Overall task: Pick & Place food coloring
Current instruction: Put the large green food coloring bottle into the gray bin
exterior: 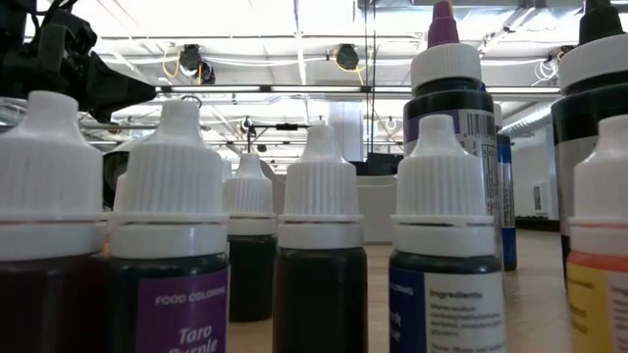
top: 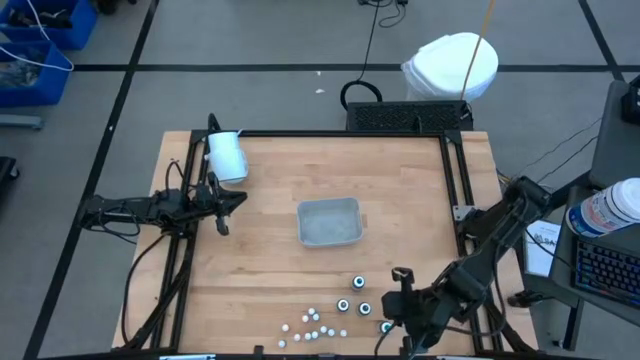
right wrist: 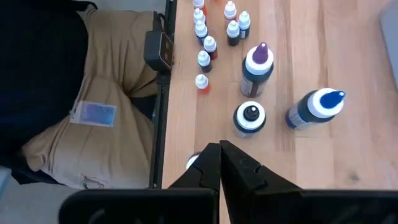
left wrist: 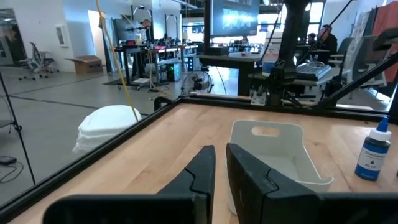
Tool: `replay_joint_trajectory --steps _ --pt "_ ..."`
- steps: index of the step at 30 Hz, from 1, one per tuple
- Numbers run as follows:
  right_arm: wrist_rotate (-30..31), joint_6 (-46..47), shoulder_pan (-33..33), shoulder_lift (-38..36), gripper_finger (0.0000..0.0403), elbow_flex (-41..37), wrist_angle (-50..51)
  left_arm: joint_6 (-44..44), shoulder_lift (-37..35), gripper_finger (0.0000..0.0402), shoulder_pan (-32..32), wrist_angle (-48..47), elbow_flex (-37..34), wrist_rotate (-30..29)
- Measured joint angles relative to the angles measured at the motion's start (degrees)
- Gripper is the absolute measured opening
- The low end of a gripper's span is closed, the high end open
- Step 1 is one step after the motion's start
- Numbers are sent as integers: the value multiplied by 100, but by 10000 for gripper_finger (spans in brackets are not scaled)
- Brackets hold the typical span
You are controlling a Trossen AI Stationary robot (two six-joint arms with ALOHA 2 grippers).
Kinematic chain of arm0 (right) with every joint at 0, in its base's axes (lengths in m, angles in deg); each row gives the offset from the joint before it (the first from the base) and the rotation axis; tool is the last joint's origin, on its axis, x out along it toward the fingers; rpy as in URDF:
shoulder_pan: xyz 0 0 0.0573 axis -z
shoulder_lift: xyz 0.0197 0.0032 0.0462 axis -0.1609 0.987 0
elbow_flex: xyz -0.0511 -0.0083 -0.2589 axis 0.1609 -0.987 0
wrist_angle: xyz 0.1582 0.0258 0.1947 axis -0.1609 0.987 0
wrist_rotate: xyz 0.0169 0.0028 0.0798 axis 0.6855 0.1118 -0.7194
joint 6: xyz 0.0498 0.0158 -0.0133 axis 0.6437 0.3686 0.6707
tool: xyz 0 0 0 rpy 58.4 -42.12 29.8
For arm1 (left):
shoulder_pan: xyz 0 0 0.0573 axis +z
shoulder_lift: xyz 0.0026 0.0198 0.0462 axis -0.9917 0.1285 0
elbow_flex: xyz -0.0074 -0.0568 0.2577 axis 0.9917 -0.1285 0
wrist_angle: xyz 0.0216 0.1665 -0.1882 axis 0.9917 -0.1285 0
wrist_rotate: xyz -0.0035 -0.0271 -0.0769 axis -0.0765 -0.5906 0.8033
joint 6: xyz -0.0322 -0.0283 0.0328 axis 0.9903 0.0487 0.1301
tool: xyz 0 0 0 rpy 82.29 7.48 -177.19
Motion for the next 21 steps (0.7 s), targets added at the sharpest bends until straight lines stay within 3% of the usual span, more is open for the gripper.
replay_joint_trajectory --steps 4,13,21 --pt "7 190 0 50 41 -1 -49 0 0 47 0 -8 0 0" --pt "368 -274 -71 84 178 -58 -183 -9 0 47 0 -76 2 0" --pt "509 -550 -290 190 223 -461 -675 -9 0 47 0 -97 2 2"
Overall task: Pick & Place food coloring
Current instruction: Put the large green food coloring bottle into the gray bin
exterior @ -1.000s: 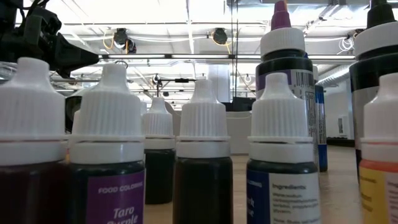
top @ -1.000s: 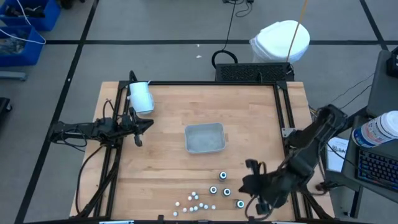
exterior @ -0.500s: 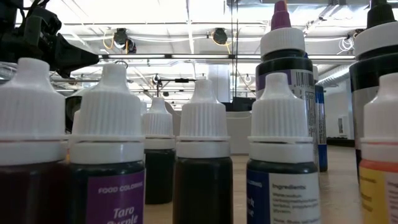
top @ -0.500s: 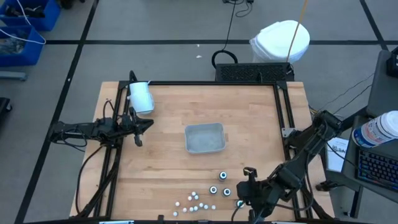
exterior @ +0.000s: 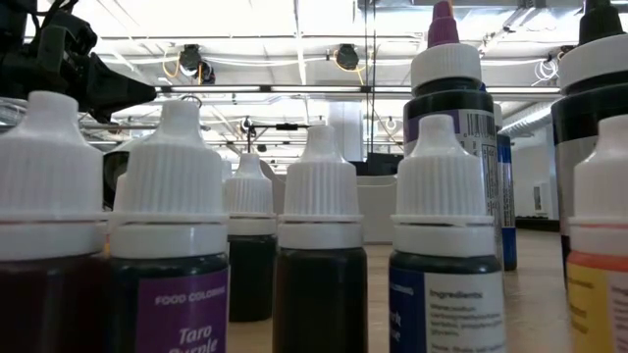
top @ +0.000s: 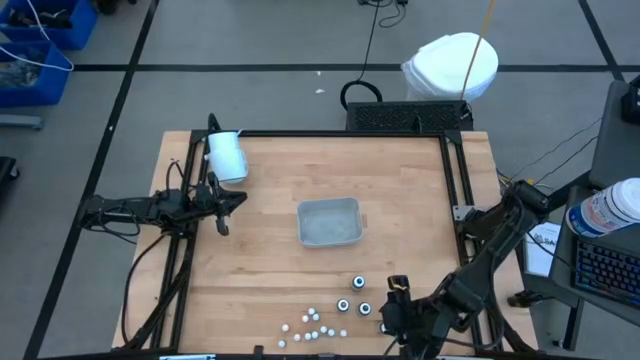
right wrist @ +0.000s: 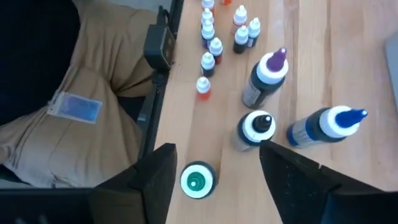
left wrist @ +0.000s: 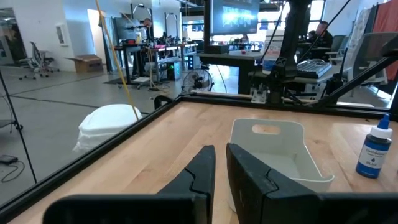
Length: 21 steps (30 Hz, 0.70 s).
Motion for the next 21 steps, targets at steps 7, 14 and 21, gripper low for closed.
replay_joint_trajectory --steps 7,14,21 --pt "-31 120 -122 2 223 -615 -851 2 0 47 0 -8 0 0" --pt "-36 275 -121 2 224 -853 -1075 2 0 47 0 -13 0 -28" --pt "-51 556 -150 2 224 -1256 -1491 -157 0 47 0 -15 0 -33"
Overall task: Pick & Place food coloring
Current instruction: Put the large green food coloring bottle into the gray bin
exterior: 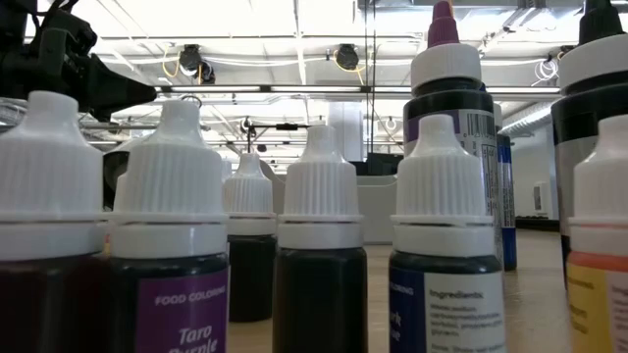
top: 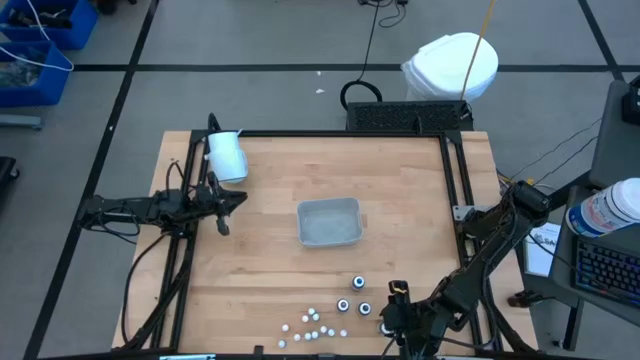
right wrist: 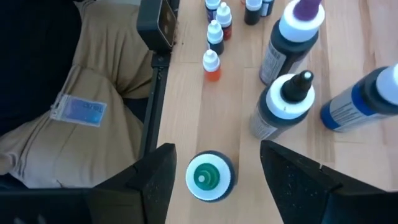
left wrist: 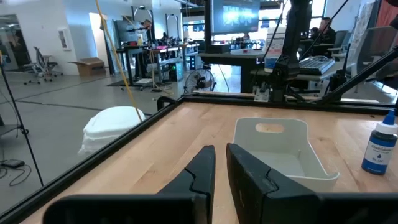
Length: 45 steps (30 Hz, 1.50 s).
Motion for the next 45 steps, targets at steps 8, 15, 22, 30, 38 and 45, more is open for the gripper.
replay_joint_trajectory --steps 8,15,22,30,38,45 --pt "-2 237 -108 0 222 -258 -310 -4 0 47 0 -2 0 -4" --pt "35 315 -173 24 222 -354 -398 0 0 47 0 -2 0 -4" --pt "9 259 -170 254 222 -363 -582 4 0 47 0 -2 0 -11" --pt "32 257 -170 258 222 -363 -557 9 -2 47 0 -2 0 -11" --pt "39 125 -168 258 201 -363 -502 0 -2 47 0 -2 -2 -11" --pt "77 144 -150 256 132 -356 -482 -1 -2 47 0 -2 -2 -9"
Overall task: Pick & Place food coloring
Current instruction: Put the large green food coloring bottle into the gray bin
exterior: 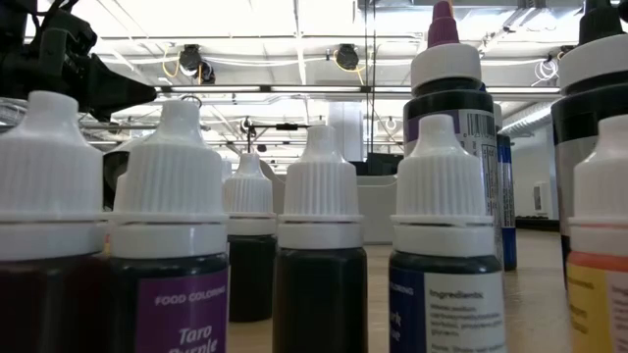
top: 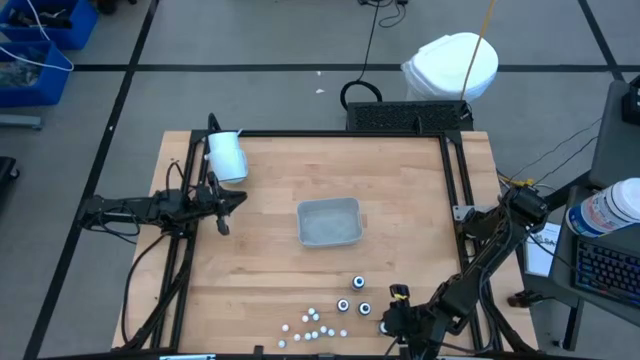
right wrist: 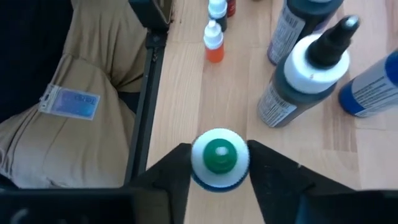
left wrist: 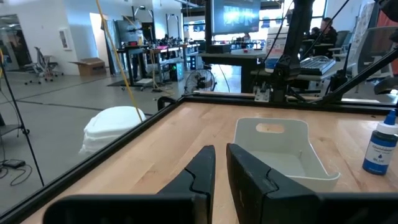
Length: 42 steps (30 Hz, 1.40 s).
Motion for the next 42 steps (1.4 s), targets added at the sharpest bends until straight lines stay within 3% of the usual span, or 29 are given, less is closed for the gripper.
replay_joint_trajectory --steps 3,16,20,25,28,37,42 --pt "-5 2 1 0 109 2 -10 -2 1 47 0 0 0 0" --pt "-30 -38 -1 -350 111 -2 -45 3 0 47 0 0 -2 0" --pt "151 -400 -1 -769 109 -2 -38 3 2 47 0 0 -2 0" --pt "928 -1219 44 -1452 112 -2 -36 5 2 47 0 0 -2 0" --pt "1201 -1600 206 -1822 111 -2 -34 -1 0 47 0 0 -2 0" --pt "1107 -2616 1121 -2386 111 -2 136 -4 1 47 0 0 -2 0" --pt "360 -3235 2043 -2368 111 -2 -9 -4 0 47 0 2 -2 -4"
